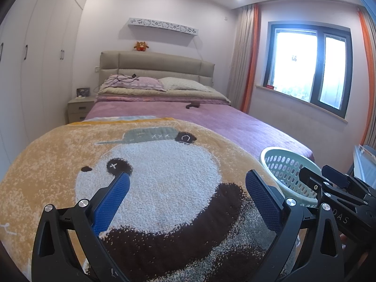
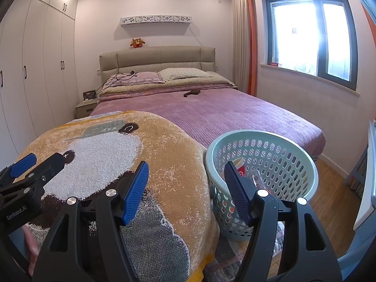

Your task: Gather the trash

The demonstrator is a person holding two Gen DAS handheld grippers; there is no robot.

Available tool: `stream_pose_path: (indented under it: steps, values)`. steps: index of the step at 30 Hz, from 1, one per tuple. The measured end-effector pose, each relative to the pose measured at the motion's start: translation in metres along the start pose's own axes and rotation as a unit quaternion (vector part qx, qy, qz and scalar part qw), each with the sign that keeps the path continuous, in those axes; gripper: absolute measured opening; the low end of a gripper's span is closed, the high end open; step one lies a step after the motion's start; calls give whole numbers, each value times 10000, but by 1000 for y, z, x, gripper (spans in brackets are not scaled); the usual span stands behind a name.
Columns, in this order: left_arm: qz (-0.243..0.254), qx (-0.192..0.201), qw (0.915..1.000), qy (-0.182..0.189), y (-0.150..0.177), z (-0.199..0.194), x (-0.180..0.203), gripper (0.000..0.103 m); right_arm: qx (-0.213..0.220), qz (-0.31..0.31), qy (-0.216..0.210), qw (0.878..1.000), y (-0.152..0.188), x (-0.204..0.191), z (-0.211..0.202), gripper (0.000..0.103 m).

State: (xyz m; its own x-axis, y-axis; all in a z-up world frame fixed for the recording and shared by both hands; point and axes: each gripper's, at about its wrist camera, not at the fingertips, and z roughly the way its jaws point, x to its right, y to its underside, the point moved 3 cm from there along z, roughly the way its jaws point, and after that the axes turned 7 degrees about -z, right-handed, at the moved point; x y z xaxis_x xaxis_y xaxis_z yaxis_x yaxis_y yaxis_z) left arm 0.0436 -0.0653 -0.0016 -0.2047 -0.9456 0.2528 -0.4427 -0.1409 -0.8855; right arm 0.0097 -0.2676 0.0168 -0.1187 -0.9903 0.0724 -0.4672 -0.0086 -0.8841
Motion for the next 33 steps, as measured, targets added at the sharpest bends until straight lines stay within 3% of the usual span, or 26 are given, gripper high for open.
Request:
stream_pose_path:
  steps: [6, 11, 20, 23, 28, 33]
  values:
    - [95, -7, 9999, -119, -1, -3, 3, 96, 8, -34, 25, 10000, 0, -3, -1, 63]
    - [315, 71, 9982, -501, -8, -12, 5, 96, 27, 29, 88, 10000, -3, -1, -2, 63]
    - [378, 191, 9960, -785, -21, -27, 12, 96, 271, 73, 245, 9993, -19, 1, -18, 63]
    - [485, 276, 9926, -1076, -22, -28, 16, 96, 333, 20, 251, 9991, -20, -2, -22, 63]
    - [602, 47, 9935, -969, -21, -24, 21, 96, 362, -16, 176, 9992, -23, -5, -23, 63]
    - [572, 75, 9934, -987, -28, -28, 17, 96, 452, -9, 85, 9989, -29, -7, -24, 63]
